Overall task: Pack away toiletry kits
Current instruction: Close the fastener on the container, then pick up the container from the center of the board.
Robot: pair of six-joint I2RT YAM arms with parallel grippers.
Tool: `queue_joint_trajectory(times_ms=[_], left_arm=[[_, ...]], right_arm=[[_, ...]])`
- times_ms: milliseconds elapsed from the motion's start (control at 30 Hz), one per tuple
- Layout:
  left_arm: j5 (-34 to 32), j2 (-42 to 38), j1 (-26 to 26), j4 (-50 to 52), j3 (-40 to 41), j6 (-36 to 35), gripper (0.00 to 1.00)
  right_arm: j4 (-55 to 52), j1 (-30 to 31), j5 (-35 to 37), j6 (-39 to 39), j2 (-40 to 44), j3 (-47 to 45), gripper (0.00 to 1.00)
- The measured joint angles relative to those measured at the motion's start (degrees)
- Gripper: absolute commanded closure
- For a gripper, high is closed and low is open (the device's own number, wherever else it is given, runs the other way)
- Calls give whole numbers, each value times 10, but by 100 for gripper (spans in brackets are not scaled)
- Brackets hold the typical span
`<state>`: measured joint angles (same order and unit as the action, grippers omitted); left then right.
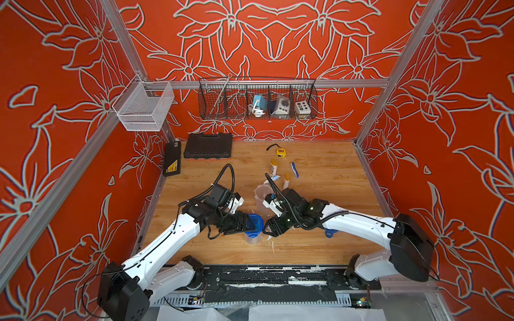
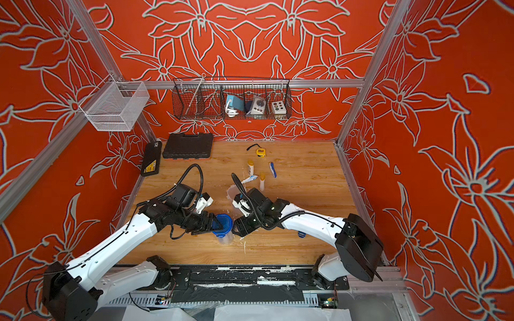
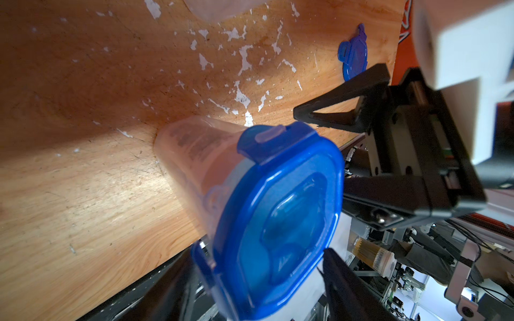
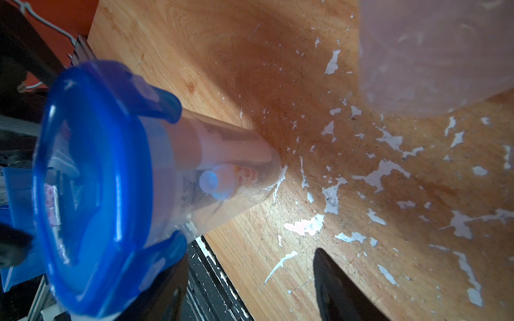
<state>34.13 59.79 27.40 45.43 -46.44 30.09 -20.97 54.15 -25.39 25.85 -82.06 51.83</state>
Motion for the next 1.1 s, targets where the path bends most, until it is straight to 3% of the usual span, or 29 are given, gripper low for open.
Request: queue_joint_trajectory(times_ms=[133, 300, 433, 633, 1100], left_arm=[[-11, 1, 0, 7, -3, 0, 14], [-71, 16, 0, 59, -57, -18, 2], [-139, 20, 0, 115, -133, -40, 2], [-216, 23, 32, 163, -204, -43, 2], [-355, 101, 185, 173, -237, 109, 2]], right_arm=[[-11, 0, 6, -7, 20, -2, 23], [-39, 0, 16, -17, 52, -3, 10], [-75, 0, 31, -24, 95, -12, 3], [-153, -9, 63, -32, 195, -27, 2], [-196, -38, 88, -38, 243, -31, 2]])
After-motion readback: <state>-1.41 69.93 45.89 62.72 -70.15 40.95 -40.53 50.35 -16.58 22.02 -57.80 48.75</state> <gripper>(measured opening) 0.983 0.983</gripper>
